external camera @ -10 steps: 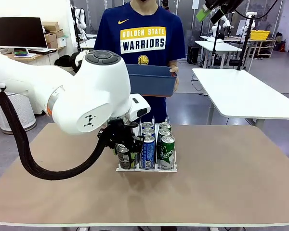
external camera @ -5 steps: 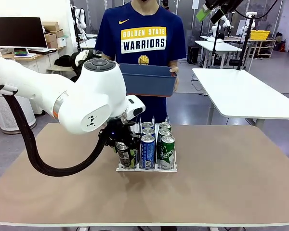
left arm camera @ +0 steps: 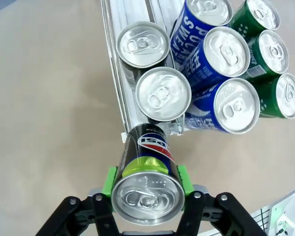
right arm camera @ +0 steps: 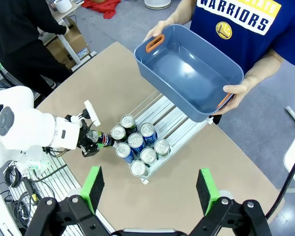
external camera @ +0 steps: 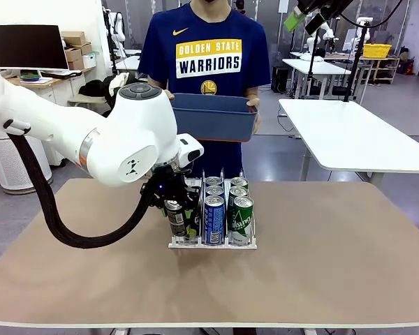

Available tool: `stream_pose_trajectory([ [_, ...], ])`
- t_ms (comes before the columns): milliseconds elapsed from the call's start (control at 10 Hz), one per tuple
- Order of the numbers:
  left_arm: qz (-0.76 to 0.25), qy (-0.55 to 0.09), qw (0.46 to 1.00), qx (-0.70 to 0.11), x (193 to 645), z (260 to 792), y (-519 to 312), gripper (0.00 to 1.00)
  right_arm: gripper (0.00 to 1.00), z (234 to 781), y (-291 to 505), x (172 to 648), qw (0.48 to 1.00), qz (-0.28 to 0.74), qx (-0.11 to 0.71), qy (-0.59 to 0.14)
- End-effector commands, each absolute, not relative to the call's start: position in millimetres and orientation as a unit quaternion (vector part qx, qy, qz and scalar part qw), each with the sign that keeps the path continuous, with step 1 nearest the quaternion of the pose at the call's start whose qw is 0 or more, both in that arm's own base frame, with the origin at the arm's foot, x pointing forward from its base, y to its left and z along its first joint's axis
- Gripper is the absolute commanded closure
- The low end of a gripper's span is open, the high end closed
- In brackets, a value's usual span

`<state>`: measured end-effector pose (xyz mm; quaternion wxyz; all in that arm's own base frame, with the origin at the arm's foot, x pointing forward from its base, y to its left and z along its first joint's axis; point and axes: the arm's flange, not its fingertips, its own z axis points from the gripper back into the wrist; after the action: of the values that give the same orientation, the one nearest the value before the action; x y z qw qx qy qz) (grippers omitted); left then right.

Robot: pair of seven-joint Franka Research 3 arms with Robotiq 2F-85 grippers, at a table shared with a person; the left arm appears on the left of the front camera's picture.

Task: Fill the beverage cans into the dispenser.
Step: Place the picked Pepsi coke in the line of the Automatic Can Dispenser with the same cans.

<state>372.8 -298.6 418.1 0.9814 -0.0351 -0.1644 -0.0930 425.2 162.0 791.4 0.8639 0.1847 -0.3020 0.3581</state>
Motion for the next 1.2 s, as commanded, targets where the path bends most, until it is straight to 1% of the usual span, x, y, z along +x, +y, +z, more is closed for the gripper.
stream_pose_trajectory([
  [0, -0.090, -0.200, 0.975, -0.043, 399, 415, -300, 0.42, 0.00, 791, 162, 424, 0.865, 0.357, 0.185, -0.300],
  [400, -0.102, -0.176, 0.978, -0.048, 418, 405, -307, 0.42, 0.00, 791, 162, 424, 0.865, 0.357, 0.185, -0.300],
  [700, -0.105, -0.144, 0.983, -0.038, 426, 393, -312, 0.42, 0.00, 791, 162, 424, 0.865, 0.357, 0.185, -0.300],
  [900, -0.086, -0.182, 0.979, -0.012, 429, 399, -313, 0.42, 0.00, 791, 162, 424, 0.865, 0.357, 0.185, -0.300],
  [1100, -0.085, -0.195, 0.977, -0.004, 436, 406, -313, 0.42, 0.00, 791, 162, 424, 0.865, 0.357, 0.185, -0.300],
])
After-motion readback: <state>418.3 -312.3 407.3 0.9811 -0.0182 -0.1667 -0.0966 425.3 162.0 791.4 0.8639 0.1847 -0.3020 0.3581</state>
